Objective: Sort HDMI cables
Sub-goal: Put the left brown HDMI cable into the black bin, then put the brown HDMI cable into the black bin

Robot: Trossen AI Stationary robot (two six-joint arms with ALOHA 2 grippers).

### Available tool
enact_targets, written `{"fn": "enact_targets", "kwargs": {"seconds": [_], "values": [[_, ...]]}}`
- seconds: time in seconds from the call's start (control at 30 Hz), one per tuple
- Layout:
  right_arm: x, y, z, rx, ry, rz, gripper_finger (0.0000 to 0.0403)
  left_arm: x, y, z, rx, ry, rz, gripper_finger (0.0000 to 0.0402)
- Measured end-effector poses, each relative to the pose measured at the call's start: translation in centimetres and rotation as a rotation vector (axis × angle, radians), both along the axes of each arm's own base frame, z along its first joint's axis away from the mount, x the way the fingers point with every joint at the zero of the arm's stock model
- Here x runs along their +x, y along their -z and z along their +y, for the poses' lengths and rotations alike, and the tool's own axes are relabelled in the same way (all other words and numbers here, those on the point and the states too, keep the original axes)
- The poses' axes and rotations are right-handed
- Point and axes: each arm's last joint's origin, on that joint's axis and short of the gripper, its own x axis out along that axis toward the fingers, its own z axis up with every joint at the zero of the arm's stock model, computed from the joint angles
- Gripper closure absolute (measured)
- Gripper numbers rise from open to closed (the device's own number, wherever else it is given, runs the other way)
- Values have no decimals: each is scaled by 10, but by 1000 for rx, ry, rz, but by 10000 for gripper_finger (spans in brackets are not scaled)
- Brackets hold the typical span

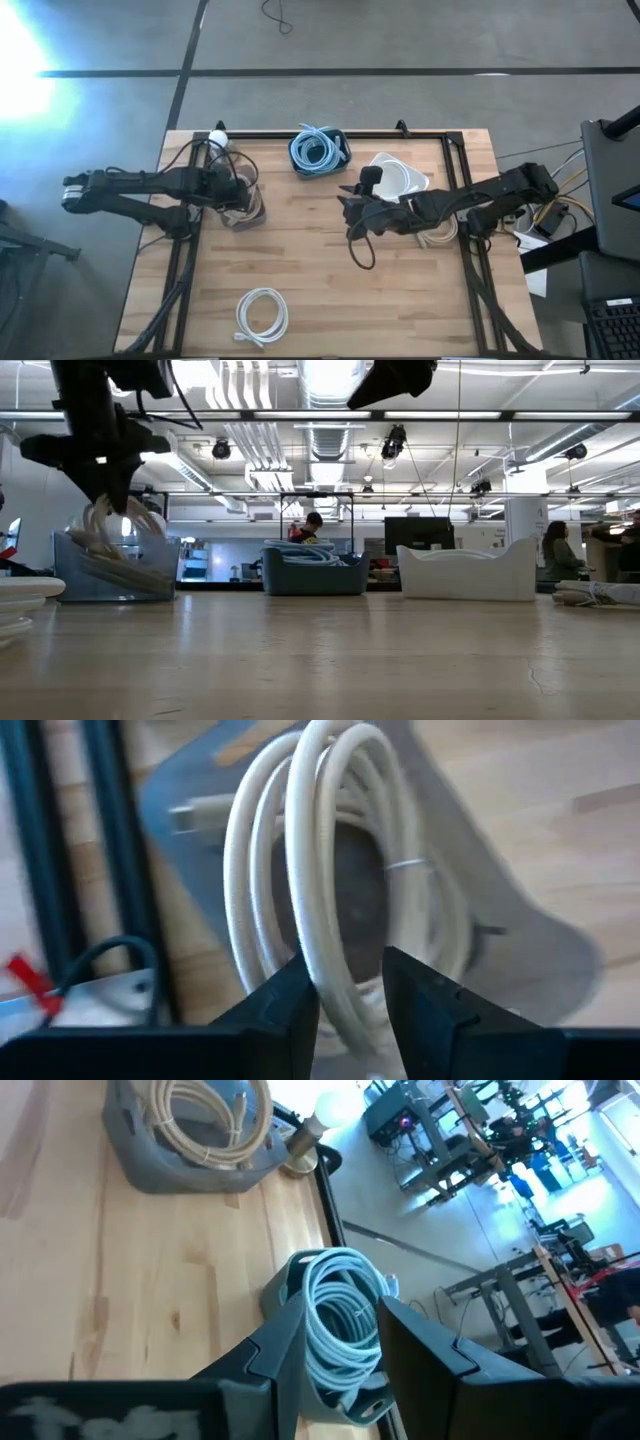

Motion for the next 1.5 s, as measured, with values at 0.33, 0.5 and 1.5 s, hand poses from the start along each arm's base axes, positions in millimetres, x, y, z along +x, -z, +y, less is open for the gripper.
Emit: {"fn": "enact_targets", "kwargs": {"seconds": [0.33,0.5,1.5], "values": [[2,-1,-12,5,37,-17,287,-5,-2,0,11,77,85,286],[3,-1,-14,29,57,-35,295,-6,-1,0,34,119,117,282],[-13,38,-11,544,179,-18,230,17,-59,6,324,472,-13,234]]}}
